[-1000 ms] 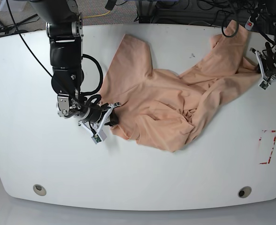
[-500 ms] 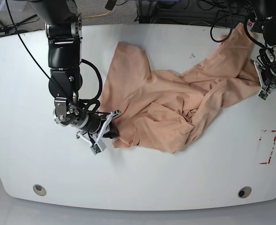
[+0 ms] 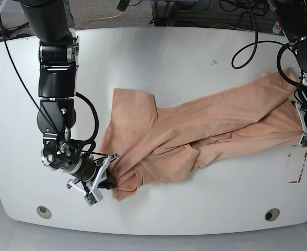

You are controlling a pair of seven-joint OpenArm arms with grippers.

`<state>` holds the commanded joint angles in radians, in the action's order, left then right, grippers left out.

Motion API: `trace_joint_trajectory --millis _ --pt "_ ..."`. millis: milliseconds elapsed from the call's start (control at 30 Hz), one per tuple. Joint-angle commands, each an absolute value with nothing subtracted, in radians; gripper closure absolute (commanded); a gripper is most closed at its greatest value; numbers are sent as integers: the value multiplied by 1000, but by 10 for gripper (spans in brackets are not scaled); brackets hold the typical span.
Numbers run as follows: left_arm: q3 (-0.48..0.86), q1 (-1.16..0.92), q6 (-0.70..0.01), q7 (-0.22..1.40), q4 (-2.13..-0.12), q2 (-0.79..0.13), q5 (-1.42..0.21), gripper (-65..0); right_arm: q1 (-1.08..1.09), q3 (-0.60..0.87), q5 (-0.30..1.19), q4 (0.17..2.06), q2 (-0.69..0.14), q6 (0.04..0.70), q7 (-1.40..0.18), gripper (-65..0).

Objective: Fold the T-shirt properly
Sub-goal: 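Lift the shirt with both grippers and swing it across the table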

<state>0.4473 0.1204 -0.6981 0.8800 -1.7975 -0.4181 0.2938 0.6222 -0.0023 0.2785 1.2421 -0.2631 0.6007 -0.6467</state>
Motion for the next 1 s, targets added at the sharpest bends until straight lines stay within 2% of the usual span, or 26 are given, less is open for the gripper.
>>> trace_joint_trajectory --millis 267,433,567,733,867,1000 --pt "444 332 -698 1033 -1801 -424 295 -6 788 -2 278 1242 -315 602 -699 0" --pt "444 429 -698 1055 -1801 -430 297 -6 874 -2 282 1248 -348 604 -740 0" --pt "444 481 -698 1055 -1797 -472 297 -6 947 2 286 1250 -369 604 -779 0" --pt "446 495 -698 1055 -1796 -479 297 -6 990 4 288 1250 -409 610 -803 0" --pt "447 475 -698 1055 -1801 -478 297 -6 980 7 288 1250 -410 610 -808 0" --pt "447 403 -698 1055 -1821 -473 295 -6 880 94 288 1283 -404 610 -808 0"
